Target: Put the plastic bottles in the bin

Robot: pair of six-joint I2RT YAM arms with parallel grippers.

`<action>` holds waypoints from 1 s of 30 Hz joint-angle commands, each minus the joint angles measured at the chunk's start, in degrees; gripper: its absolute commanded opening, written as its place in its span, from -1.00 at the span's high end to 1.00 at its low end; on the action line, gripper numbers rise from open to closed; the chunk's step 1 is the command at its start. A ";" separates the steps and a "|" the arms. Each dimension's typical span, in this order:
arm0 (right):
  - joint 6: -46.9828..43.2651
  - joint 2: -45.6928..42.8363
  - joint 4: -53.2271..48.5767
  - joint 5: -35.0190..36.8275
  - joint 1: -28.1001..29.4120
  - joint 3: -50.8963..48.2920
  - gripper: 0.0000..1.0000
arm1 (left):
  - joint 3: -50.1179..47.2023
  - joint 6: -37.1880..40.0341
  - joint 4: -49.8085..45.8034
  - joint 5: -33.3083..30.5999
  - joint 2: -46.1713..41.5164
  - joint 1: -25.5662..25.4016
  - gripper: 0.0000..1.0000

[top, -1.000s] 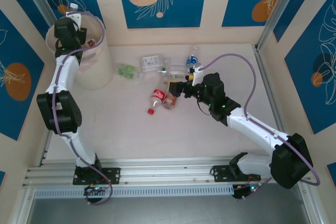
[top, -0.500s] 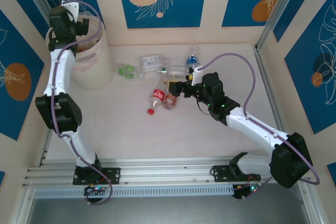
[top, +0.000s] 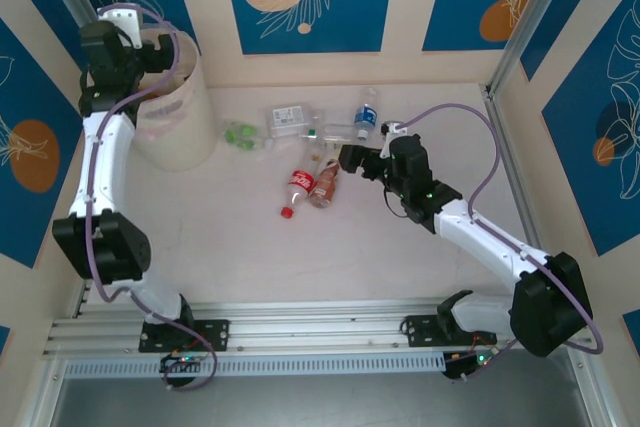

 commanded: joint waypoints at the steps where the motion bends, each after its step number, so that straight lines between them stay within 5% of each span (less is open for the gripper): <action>1: 6.67 2.89 -6.49 5.02 -0.21 2.80 -0.99 | -5.57 -9.87 6.20 3.67 -5.44 -0.82 -1.00; 10: 10.53 13.54 -13.43 0.52 1.37 9.28 -1.00 | -23.31 -29.07 22.73 -0.22 -14.67 -2.73 -1.00; 20: 19.24 24.78 -11.22 -6.68 5.17 13.36 -0.86 | -38.25 -40.50 20.71 7.28 -23.60 -11.80 -1.00; 25: 23.00 29.09 -11.31 -1.29 7.86 13.93 -0.87 | -46.76 -42.94 22.02 5.20 -26.90 -21.26 -1.00; 30: 22.08 32.07 -10.72 -0.20 9.33 14.49 -0.80 | -47.03 -40.99 13.79 6.35 -26.63 -23.57 -1.00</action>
